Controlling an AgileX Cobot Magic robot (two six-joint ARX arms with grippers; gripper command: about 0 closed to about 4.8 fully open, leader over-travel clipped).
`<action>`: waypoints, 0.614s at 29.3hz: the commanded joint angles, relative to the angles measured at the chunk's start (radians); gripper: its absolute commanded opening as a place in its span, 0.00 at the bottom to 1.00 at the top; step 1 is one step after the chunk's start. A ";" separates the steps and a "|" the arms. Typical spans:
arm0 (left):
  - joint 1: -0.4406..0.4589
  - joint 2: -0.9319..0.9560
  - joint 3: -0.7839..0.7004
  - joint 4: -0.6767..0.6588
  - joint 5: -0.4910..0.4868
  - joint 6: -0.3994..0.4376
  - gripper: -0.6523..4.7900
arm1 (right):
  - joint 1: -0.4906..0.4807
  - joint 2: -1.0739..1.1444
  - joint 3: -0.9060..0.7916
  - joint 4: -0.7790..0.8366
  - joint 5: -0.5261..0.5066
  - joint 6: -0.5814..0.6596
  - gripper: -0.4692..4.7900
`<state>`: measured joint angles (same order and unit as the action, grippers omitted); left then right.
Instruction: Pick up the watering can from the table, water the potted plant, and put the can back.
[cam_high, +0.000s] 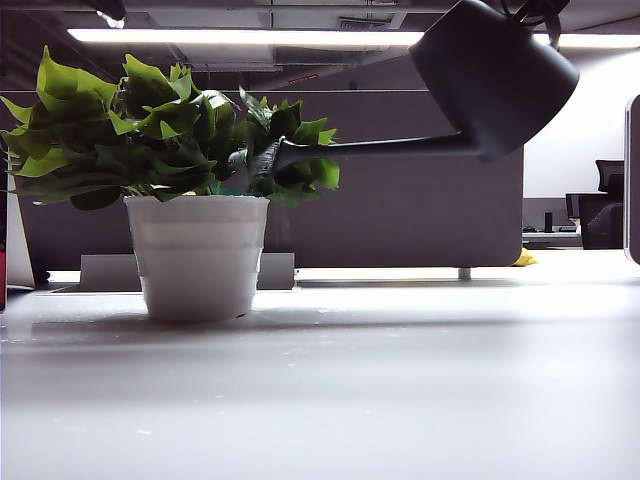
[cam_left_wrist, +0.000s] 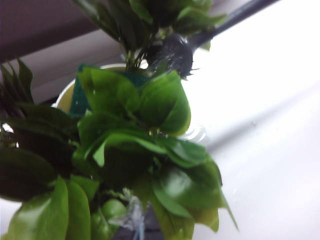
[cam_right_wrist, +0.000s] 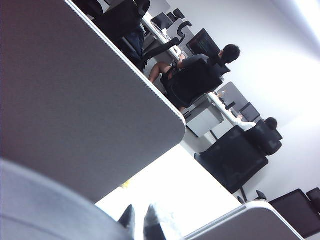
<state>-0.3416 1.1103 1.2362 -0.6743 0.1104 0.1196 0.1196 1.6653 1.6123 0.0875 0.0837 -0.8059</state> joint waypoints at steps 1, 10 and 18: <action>0.001 -0.003 0.003 -0.010 -0.005 0.004 0.11 | 0.014 -0.006 0.043 0.115 -0.005 0.011 0.08; 0.001 -0.003 0.003 -0.012 -0.006 0.004 0.11 | 0.029 -0.006 0.045 0.144 -0.007 -0.087 0.08; 0.001 -0.003 0.003 -0.013 -0.005 0.004 0.11 | 0.061 -0.006 0.047 0.156 -0.006 -0.117 0.08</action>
<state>-0.3397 1.1103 1.2362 -0.6933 0.1047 0.1196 0.1753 1.6779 1.6379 0.1360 0.0734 -0.9287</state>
